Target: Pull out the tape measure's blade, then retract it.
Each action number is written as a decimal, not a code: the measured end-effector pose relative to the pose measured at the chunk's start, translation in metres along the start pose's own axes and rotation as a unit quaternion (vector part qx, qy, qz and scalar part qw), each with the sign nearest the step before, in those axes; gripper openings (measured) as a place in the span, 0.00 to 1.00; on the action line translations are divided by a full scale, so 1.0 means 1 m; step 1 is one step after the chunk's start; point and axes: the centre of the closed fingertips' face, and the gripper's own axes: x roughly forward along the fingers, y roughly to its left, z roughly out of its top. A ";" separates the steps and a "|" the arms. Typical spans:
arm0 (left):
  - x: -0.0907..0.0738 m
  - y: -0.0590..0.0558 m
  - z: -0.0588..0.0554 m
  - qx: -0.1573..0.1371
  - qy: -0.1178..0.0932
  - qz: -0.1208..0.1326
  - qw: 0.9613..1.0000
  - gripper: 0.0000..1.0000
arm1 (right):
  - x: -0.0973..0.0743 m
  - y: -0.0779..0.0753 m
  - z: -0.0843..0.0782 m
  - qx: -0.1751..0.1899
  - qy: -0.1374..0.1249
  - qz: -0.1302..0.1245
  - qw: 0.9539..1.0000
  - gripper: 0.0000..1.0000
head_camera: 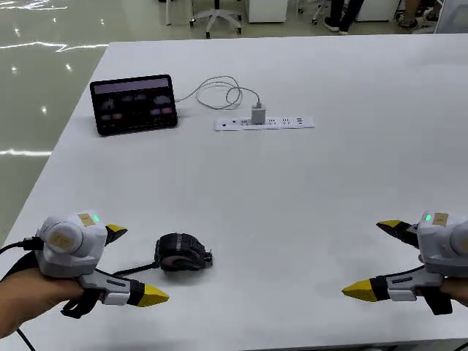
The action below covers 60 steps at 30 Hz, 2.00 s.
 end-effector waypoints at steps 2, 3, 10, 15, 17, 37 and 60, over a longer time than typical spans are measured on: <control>0.003 0.002 0.003 0.014 0.002 -0.002 1.000 0.99 | 0.003 0.001 0.002 -0.001 0.000 0.004 1.000 1.00; 0.004 0.003 0.002 0.015 0.006 -0.004 1.000 0.99 | 0.005 0.002 0.002 -0.003 0.002 0.006 1.000 1.00; 0.012 0.004 0.005 0.044 0.033 -0.023 0.998 0.98 | 0.012 0.005 0.000 -0.009 0.009 0.019 1.000 1.00; 0.020 0.003 0.005 0.076 0.058 -0.039 0.995 0.94 | 0.019 0.006 0.006 -0.021 0.003 0.020 1.000 1.00; 0.022 0.002 0.008 0.090 0.064 -0.044 0.993 0.92 | 0.023 0.006 0.008 -0.025 0.002 0.027 0.999 1.00; 0.064 -0.010 0.008 0.190 0.148 -0.119 0.963 0.62 | 0.083 0.038 0.032 -0.093 0.000 0.101 0.991 1.00; 0.079 -0.009 0.007 0.290 0.175 -0.136 0.931 0.33 | 0.151 0.097 0.058 -0.146 0.005 0.192 0.970 0.77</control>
